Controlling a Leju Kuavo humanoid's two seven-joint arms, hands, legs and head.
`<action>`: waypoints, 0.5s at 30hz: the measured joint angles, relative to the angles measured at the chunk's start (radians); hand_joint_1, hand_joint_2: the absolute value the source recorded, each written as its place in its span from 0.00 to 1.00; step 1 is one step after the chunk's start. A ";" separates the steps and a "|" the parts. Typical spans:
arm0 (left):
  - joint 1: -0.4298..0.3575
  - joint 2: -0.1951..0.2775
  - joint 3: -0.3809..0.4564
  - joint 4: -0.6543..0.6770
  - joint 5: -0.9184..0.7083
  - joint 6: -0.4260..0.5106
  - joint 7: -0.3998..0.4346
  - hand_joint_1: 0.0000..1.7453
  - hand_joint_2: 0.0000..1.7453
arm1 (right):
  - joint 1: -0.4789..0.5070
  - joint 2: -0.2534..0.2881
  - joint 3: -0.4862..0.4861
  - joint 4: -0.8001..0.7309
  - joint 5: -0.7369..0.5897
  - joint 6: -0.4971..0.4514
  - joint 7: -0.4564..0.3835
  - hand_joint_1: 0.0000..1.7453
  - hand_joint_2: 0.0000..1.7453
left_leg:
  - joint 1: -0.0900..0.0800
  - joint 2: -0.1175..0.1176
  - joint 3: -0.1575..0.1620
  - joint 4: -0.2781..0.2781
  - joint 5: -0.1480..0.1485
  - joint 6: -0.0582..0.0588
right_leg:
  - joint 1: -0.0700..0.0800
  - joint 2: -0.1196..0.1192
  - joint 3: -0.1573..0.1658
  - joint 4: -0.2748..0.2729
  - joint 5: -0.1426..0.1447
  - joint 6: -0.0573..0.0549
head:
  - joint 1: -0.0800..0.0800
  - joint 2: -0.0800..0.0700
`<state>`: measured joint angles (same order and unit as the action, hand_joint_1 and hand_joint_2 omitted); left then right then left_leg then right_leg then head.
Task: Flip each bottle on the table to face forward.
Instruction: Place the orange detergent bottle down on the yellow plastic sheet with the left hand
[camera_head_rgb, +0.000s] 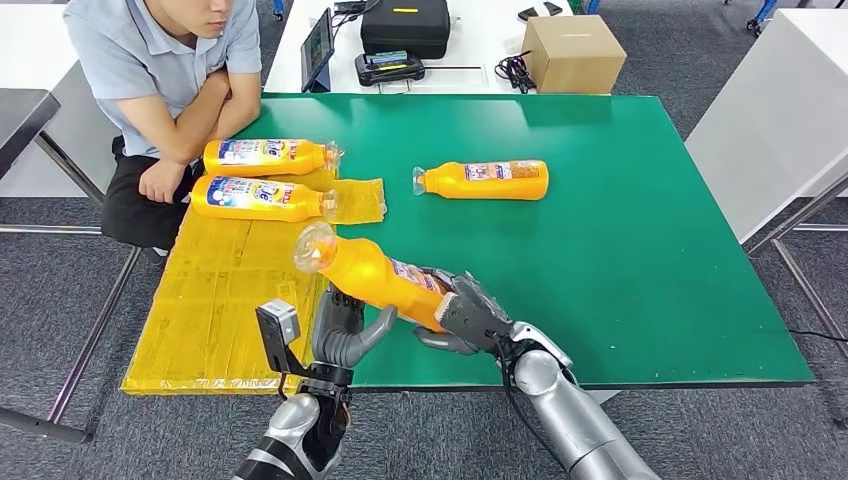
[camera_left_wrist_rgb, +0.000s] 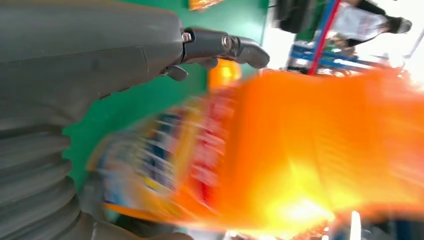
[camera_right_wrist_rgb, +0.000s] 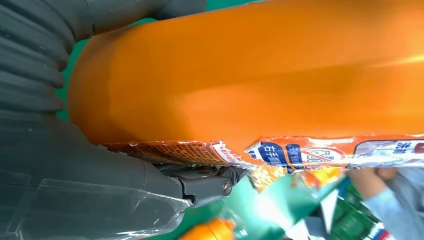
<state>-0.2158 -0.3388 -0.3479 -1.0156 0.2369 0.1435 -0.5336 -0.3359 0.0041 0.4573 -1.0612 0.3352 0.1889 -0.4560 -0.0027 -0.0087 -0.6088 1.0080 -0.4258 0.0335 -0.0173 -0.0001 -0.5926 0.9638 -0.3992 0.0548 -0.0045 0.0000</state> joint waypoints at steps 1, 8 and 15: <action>0.001 0.000 -0.002 -0.011 -0.005 0.005 -0.002 0.00 1.00 | 0.000 0.000 0.000 0.010 -0.001 -0.001 -0.001 1.00 1.00 | 0.000 0.000 0.000 0.000 0.000 0.000 | 0.000 0.000 0.000 0.000 0.000 0.000 | 0.000 0.000; 0.005 0.000 -0.010 -0.051 -0.012 0.011 -0.001 0.00 1.00 | -0.001 -0.002 0.000 0.050 0.000 -0.008 -0.003 1.00 1.00 | 0.000 0.000 0.000 0.000 0.000 0.000 | 0.000 0.000 0.000 0.000 0.000 0.000 | 0.000 0.000; 0.005 0.000 -0.014 -0.055 -0.002 0.003 0.004 0.00 1.00 | -0.002 0.000 0.000 0.067 0.005 -0.009 -0.004 1.00 1.00 | 0.000 0.000 0.000 0.000 0.000 0.000 | 0.000 0.000 0.000 0.000 0.000 0.000 | 0.000 0.000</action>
<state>-0.2109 -0.3384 -0.3623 -1.0702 0.2354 0.1465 -0.5297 -0.3382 0.0042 0.4570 -0.9938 0.3399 0.1804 -0.4601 -0.0027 -0.0086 -0.6088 1.0080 -0.4258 0.0335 -0.0173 -0.0001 -0.5926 0.9638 -0.3992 0.0548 -0.0045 0.0000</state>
